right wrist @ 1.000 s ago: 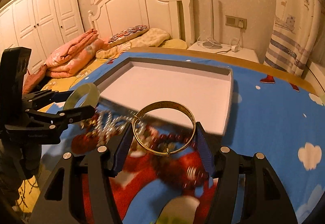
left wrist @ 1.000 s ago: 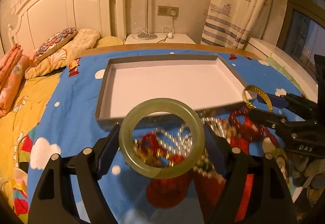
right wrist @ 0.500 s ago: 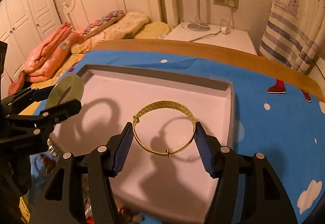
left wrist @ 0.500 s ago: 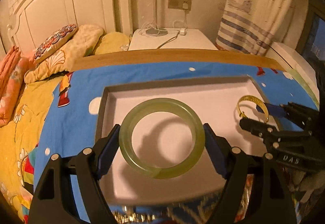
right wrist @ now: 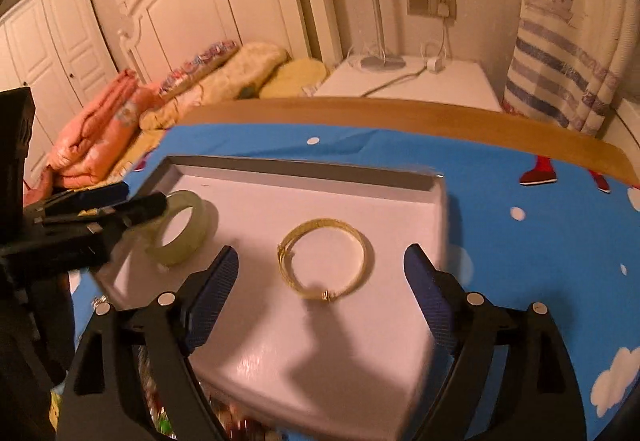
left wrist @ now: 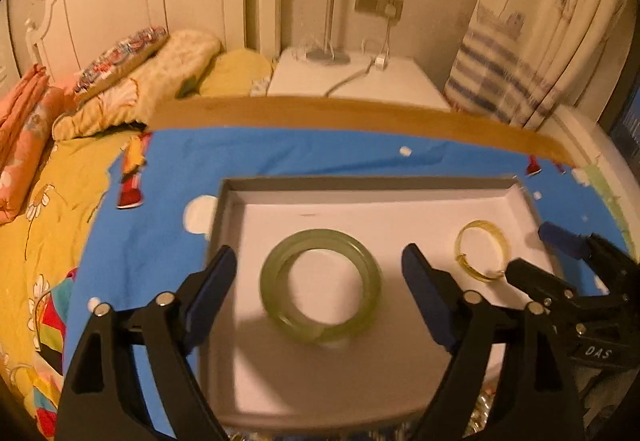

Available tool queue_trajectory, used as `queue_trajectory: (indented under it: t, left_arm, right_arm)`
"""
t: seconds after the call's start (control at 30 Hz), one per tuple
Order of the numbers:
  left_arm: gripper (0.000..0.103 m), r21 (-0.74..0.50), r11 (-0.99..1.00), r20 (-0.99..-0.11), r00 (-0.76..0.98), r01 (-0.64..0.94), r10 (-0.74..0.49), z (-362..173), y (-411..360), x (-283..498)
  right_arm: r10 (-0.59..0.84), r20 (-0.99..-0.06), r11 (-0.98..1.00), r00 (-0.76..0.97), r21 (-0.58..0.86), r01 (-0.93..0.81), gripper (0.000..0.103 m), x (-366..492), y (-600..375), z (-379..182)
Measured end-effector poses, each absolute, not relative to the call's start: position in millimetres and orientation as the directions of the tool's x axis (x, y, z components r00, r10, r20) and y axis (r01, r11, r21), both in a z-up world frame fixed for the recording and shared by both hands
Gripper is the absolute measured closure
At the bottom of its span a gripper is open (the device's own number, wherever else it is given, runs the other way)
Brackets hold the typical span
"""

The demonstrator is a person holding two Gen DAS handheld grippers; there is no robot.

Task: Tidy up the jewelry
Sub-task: 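Move both open tools back from the box to the jewelry pile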

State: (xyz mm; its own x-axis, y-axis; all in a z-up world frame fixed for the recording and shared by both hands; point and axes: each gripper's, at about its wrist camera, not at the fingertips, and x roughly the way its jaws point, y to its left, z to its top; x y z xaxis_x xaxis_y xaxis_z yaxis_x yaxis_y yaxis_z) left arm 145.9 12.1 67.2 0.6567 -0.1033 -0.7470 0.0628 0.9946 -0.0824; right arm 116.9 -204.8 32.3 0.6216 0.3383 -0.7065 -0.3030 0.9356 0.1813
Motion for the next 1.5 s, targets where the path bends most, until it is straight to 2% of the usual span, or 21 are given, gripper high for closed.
queue_trajectory:
  t: [0.2,0.33,0.57,0.8,1.03,1.1,1.17,1.33,1.43,1.5]
  left_arm:
    - [0.009,-0.146,0.989,-0.668,0.735,0.026,-0.118,94.4,40.1,100.8]
    - [0.006,-0.153,0.988,-0.654,0.749,0.008,-0.107,93.4,48.8,70.9]
    - [0.005,-0.191,0.982,-0.666,0.736,-0.015,-0.118,69.9,59.6,18.6]
    - [0.005,-0.22,0.975,-0.684,0.713,-0.004,-0.152,43.6,66.4,-38.2]
    - [0.005,-0.186,0.98,-0.717,0.673,0.068,-0.183,16.1,52.7,-59.4]
    - [0.005,-0.194,0.978,-0.714,0.673,0.073,-0.192,16.6,51.3,-56.9]
    - [0.005,-0.204,0.976,-0.729,0.652,0.081,-0.206,13.9,50.9,-52.3]
    - [0.004,-0.211,0.973,-0.747,0.626,0.097,-0.225,10.9,46.8,-46.9]
    - [0.003,-0.203,0.974,-0.752,0.621,0.103,-0.222,11.2,43.7,-44.6]
    - [0.003,-0.203,0.974,-0.752,0.621,0.103,-0.223,11.7,42.8,-44.4]
  right_arm:
    - [0.37,-0.683,0.924,0.629,0.2,-0.325,0.021,79.9,-224.3,33.0]
    - [0.374,-0.688,0.92,0.621,0.192,-0.342,0.021,56.7,-233.6,27.4]
    - [0.386,-0.711,0.905,0.588,0.17,-0.389,0.021,19.3,-238.2,18.0]
    - [0.367,-0.748,0.878,0.554,0.082,-0.471,0.021,-15.8,-224.2,6.7]
    - [0.339,-0.779,0.852,0.528,0.017,-0.523,0.021,-19.9,-206.6,-1.4]
    - [0.335,-0.781,0.851,0.527,0.01,-0.526,0.024,-19.8,-205.5,-2.3]
    - [0.336,-0.788,0.853,0.515,0.023,-0.521,0.032,-17.8,-206.7,-4.7]
    - [0.34,-0.786,0.848,0.516,0.018,-0.53,0.035,-15.4,-205.4,-4.4]
    - [0.338,-0.781,0.847,0.525,0.009,-0.531,0.045,-16.7,-205.0,-3.4]
    - [0.341,-0.776,0.853,0.53,0.018,-0.522,0.046,-17.1,-207.7,-2.3]
